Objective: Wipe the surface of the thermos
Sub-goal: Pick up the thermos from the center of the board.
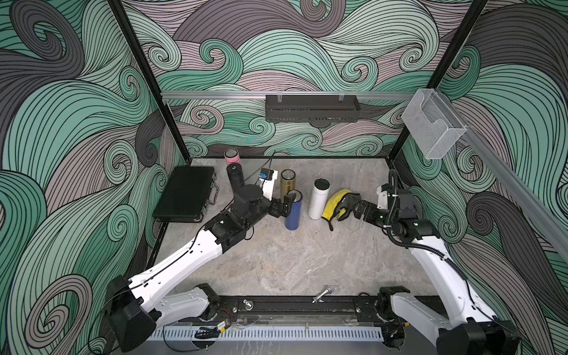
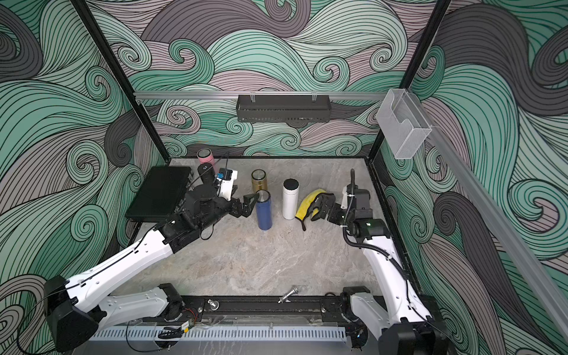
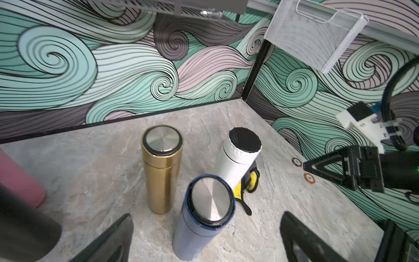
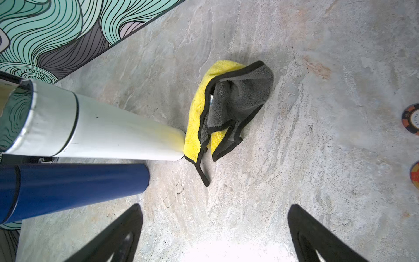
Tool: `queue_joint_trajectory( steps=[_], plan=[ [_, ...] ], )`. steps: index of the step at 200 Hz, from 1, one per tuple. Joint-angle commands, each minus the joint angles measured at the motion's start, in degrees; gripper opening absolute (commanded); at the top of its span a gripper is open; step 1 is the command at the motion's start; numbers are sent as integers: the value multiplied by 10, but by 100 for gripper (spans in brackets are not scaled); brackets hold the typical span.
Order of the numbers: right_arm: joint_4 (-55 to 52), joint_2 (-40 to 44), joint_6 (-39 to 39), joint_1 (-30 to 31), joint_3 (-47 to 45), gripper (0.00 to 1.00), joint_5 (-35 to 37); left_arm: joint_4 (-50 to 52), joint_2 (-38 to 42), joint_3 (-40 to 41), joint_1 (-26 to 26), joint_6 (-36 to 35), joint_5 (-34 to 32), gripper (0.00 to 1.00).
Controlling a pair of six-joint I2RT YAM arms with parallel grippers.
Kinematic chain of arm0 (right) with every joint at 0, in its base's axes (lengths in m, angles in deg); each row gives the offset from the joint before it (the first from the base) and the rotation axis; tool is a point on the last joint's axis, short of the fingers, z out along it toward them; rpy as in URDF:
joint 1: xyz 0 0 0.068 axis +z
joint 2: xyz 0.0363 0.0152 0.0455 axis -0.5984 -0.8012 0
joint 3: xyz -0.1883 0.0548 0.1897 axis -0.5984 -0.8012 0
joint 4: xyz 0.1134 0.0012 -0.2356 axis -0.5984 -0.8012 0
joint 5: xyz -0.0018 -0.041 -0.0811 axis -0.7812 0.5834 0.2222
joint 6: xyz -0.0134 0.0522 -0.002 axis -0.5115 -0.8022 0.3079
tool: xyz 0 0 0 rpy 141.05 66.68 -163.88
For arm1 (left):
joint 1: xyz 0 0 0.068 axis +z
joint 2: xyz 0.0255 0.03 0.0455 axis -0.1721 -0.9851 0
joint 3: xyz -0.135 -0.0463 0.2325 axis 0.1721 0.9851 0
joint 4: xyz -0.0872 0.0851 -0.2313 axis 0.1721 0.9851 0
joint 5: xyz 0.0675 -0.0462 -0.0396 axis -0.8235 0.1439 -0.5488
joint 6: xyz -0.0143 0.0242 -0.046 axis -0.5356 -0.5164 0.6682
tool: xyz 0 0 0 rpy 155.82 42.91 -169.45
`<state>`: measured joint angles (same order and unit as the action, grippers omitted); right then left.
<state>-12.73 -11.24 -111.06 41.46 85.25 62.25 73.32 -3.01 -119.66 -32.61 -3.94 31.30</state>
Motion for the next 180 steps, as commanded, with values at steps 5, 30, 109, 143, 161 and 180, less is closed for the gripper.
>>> queue_joint_trajectory(
  steps=[5, 30, 109, 143, 161, 180],
  plan=[
    [17, -3, 3, 4, -7, 99, -17, -67, -13, 18, -20, -5, 7, 99],
    [23, -15, 2, 4, -9, 99, -24, -95, -42, 38, -49, -31, -46, 99],
    [25, -30, 6, 4, 2, 99, -17, -179, -148, 42, -65, -50, -145, 93],
    [27, -27, 5, 4, 0, 99, -18, -198, -192, 32, -65, -43, -165, 90],
    [25, -27, 5, 4, 2, 99, -21, -203, -205, 26, -65, -39, -167, 90],
    [26, -27, 6, 3, 2, 99, -21, -209, -217, 22, -66, -38, -167, 90]
  ],
)
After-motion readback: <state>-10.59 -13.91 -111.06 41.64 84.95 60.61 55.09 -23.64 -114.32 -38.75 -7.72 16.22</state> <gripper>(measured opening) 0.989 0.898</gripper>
